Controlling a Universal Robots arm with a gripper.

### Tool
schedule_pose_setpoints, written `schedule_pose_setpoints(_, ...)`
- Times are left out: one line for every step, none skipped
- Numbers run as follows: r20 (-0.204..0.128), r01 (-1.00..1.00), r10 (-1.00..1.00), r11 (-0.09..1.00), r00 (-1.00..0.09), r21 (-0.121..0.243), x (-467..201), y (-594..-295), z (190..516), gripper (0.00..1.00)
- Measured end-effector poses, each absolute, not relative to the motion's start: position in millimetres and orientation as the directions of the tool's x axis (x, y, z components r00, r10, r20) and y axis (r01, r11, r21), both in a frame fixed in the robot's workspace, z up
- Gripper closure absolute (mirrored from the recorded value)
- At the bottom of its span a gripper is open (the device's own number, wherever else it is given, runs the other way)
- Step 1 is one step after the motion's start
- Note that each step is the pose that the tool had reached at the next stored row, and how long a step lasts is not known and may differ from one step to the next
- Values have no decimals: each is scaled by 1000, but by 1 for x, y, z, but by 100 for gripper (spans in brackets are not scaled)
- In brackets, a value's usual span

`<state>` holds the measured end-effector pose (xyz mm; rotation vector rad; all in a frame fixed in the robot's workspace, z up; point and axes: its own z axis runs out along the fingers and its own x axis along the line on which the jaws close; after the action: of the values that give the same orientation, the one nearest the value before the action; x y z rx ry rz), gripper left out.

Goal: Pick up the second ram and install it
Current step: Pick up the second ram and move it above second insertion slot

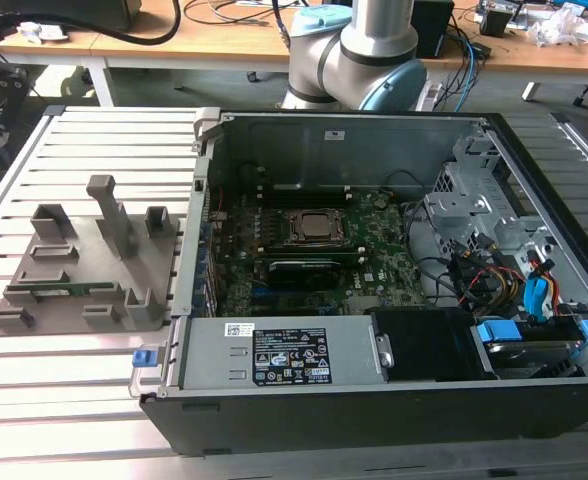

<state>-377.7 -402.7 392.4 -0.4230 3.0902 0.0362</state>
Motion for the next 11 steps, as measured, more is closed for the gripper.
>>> schedule_pose_setpoints(-25, -283, -282, 959, -959, 20, -378, -403, 392, 89)
schedule_pose_setpoints(-25, -310, -309, 951, -951, 20, -378, -403, 392, 89)
schedule_pose_setpoints(-25, -323, -322, 946, -946, 20, -378, -403, 392, 89)
schedule_pose_setpoints(-25, -337, -336, 941, -941, 20, -378, -403, 392, 89)
schedule_pose_setpoints(-25, -365, -364, 931, -931, 20, -378, -403, 392, 89)
schedule_pose_setpoints(-25, -387, -386, 922, -922, 20, -378, -403, 392, 89)
schedule_pose_setpoints(-25, -419, -419, 908, -908, 20, -378, -403, 392, 89)
schedule_pose_setpoints(-25, -450, -449, 893, -893, 20, -378, -403, 392, 89)
schedule_pose_setpoints(-25, -469, -469, 883, -883, 20, -378, -403, 392, 89)
schedule_pose_setpoints(-25, -483, -482, 876, -876, 20, -378, -403, 392, 89)
schedule_pose_setpoints(-25, -492, -492, 870, -870, 20, -378, -403, 392, 89)
